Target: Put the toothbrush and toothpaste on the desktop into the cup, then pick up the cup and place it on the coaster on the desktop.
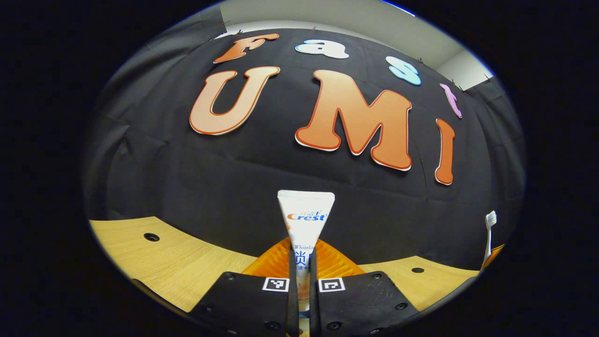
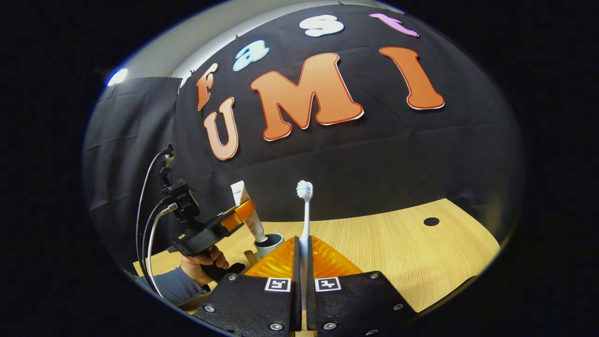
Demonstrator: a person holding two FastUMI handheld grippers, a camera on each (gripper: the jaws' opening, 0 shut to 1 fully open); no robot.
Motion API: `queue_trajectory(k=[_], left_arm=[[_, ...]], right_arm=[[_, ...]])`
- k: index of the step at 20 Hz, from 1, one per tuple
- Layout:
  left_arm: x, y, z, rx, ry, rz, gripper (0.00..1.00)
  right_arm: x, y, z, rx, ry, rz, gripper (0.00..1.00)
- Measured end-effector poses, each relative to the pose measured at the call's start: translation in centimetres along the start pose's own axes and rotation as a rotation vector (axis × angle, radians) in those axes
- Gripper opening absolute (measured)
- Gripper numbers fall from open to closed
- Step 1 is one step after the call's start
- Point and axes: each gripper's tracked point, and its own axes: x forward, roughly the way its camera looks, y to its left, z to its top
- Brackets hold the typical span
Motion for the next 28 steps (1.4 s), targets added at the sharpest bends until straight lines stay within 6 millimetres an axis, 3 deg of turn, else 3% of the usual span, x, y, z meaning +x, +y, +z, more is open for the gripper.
queue_trajectory(k=[10, 17, 26, 28], left_arm=[[0.0, 1.4, -3.8, -0.048, 0.086, 0.034, 0.1], [-1.9, 1.3, -5.1, -0.061, 0.168, 0.041, 0.16], [-3.8, 0.5, -7.5, -0.025, 0.294, 0.01, 0.36], [-4.3, 0.6, -6.9, -0.01, 0.285, 0.009, 0.43]], right_arm=[[0.9, -0.3, -0.5, -0.014, 0.013, -0.022, 0.04], [0.8, 0.2, -0.6, -0.034, 0.022, -0.024, 0.05], [0.4, 0.5, -0.1, -0.038, 0.012, -0.025, 0.05], [0.6, 0.7, 0.2, -0.036, 0.001, -0.021, 0.05]])
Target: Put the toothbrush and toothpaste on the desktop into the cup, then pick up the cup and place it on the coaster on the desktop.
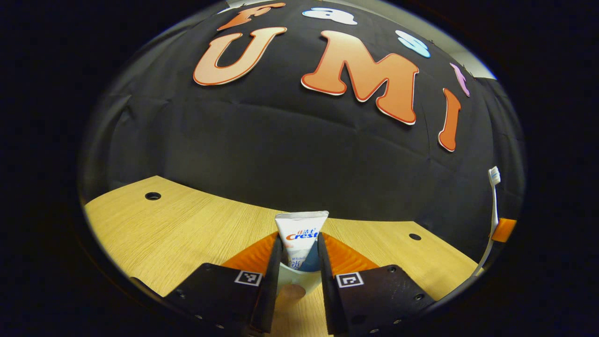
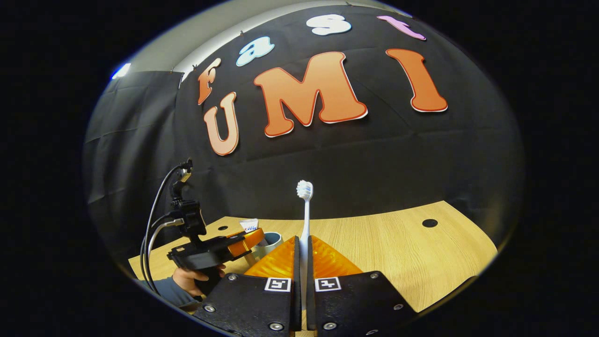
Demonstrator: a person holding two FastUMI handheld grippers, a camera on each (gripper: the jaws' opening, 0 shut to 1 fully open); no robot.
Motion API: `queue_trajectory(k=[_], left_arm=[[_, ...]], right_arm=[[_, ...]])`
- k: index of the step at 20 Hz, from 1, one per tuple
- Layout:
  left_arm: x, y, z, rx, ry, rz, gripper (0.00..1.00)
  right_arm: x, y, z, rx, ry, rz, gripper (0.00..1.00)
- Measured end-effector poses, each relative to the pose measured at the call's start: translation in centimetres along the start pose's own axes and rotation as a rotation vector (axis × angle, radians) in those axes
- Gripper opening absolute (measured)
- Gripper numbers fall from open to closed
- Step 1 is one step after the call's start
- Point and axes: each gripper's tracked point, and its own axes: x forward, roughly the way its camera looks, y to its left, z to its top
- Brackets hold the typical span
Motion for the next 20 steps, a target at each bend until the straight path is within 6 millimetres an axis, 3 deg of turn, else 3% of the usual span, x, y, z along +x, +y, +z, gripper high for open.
queue_trajectory(k=[1, 2, 5, 10, 18, 20], left_arm=[[-0.1, -0.1, 0.6, 0.009, -0.02, -0.002, 0.45], [-1.1, 0.0, 1.2, 0.016, -0.028, -0.006, 0.6], [-2.9, 0.5, 2.8, 0.033, -0.07, 0.002, 0.78], [-6.6, 1.9, 5.5, 0.06, -0.122, 0.022, 0.96], [-11.6, 3.1, 6.5, 0.117, -0.138, 0.025, 0.96], [-12.5, 3.4, 6.7, 0.128, -0.147, 0.032, 0.96]], right_arm=[[0.1, 0.1, 0.1, 0.0, -0.003, 0.001, 0.04], [0.4, 0.2, 0.0, 0.001, -0.005, 0.004, 0.04], [1.3, 0.7, 0.7, 0.004, -0.024, 0.008, 0.04], [3.6, 2.4, 1.7, 0.037, -0.071, 0.036, 0.04], [8.5, 6.5, 4.0, 0.035, -0.172, 0.108, 0.04], [10.5, 7.2, 3.4, 0.039, -0.17, 0.113, 0.05]])
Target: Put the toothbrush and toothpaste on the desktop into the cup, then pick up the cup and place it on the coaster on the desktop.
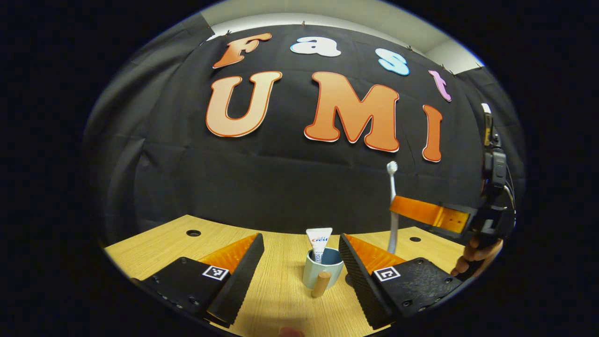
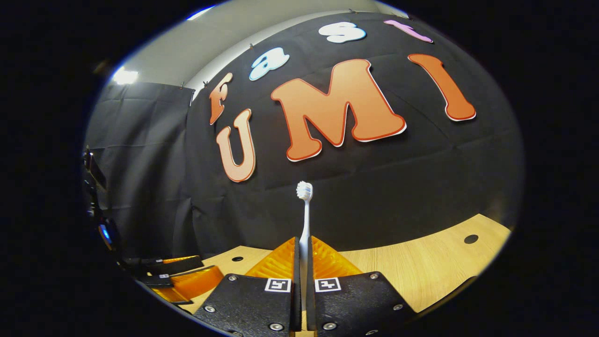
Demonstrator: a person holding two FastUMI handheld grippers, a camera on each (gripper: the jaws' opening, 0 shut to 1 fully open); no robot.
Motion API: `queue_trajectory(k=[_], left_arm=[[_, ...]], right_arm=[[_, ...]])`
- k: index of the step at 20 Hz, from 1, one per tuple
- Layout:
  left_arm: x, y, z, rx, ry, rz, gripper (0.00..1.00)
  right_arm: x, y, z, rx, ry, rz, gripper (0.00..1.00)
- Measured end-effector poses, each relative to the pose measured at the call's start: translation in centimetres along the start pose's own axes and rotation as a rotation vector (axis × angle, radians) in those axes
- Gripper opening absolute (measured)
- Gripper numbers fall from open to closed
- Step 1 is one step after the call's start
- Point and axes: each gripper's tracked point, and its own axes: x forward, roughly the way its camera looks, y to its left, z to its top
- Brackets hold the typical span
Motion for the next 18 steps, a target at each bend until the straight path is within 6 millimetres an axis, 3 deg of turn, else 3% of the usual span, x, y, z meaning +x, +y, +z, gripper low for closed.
queue_trajectory(k=[4, 9, 18], left_arm=[[-1.8, 0.5, 0.5, -0.002, -0.014, 0.006, 0.96], [-2.8, 1.5, -1.4, -0.018, 0.008, 0.029, 0.96], [-2.2, 3.3, -4.4, -0.061, 0.076, 0.07, 0.96]], right_arm=[[2.9, 1.2, -1.1, -0.009, -0.012, 0.012, 0.04], [6.5, 0.9, -1.6, -0.002, -0.069, -0.003, 0.04], [9.0, 1.7, -4.4, -0.009, -0.065, 0.02, 0.05]])
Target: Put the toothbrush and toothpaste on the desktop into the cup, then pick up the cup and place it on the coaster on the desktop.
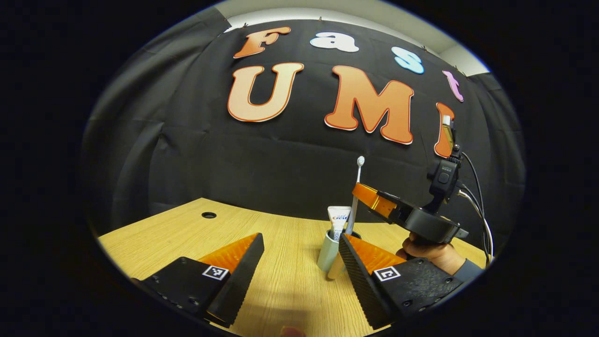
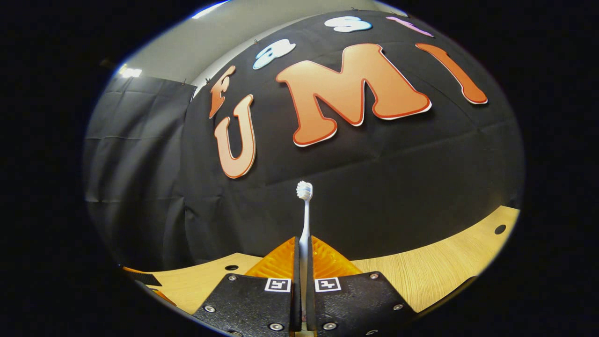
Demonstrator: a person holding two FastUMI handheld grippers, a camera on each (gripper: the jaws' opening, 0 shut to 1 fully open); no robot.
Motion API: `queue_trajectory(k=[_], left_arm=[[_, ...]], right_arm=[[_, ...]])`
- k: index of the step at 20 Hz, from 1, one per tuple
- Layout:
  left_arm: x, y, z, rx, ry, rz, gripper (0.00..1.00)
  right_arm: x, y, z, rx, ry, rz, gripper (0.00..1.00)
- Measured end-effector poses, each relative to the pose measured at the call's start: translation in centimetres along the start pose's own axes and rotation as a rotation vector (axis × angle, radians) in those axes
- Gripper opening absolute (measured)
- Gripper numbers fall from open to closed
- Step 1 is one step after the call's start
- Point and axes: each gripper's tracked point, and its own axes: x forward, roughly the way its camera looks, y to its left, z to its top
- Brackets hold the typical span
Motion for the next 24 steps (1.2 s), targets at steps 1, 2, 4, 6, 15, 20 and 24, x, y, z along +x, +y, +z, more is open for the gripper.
queue_trajectory(k=[1, 2, 4, 6, 15, 20, 24], left_arm=[[0.0, -0.1, -0.3, -0.001, 0.006, 0.002, 0.96], [0.0, -0.2, -0.4, -0.002, 0.008, 0.004, 0.96], [-0.1, -0.5, -0.8, -0.002, 0.016, 0.005, 0.96], [-0.3, -0.8, -1.3, 0.0, 0.025, 0.006, 0.96], [-0.3, -2.0, -1.8, 0.025, 0.052, 0.014, 0.96], [0.4, -3.4, -0.1, 0.087, 0.058, -0.006, 0.96], [1.4, -4.6, 1.6, 0.104, 0.08, -0.047, 0.96]], right_arm=[[0.1, -0.2, -0.4, 0.002, 0.006, -0.002, 0.05], [0.2, -0.2, -0.7, 0.005, 0.011, 0.003, 0.05], [0.1, -0.2, -1.8, -0.01, 0.037, 0.006, 0.05], [-0.5, -0.1, -2.5, -0.021, 0.062, 0.017, 0.05], [-3.6, -0.7, -2.9, -0.03, 0.159, 0.033, 0.18], [-6.2, -2.4, 0.1, -0.081, 0.152, 0.002, 0.5], [-8.8, -3.3, 3.2, -0.109, 0.124, -0.015, 0.81]])
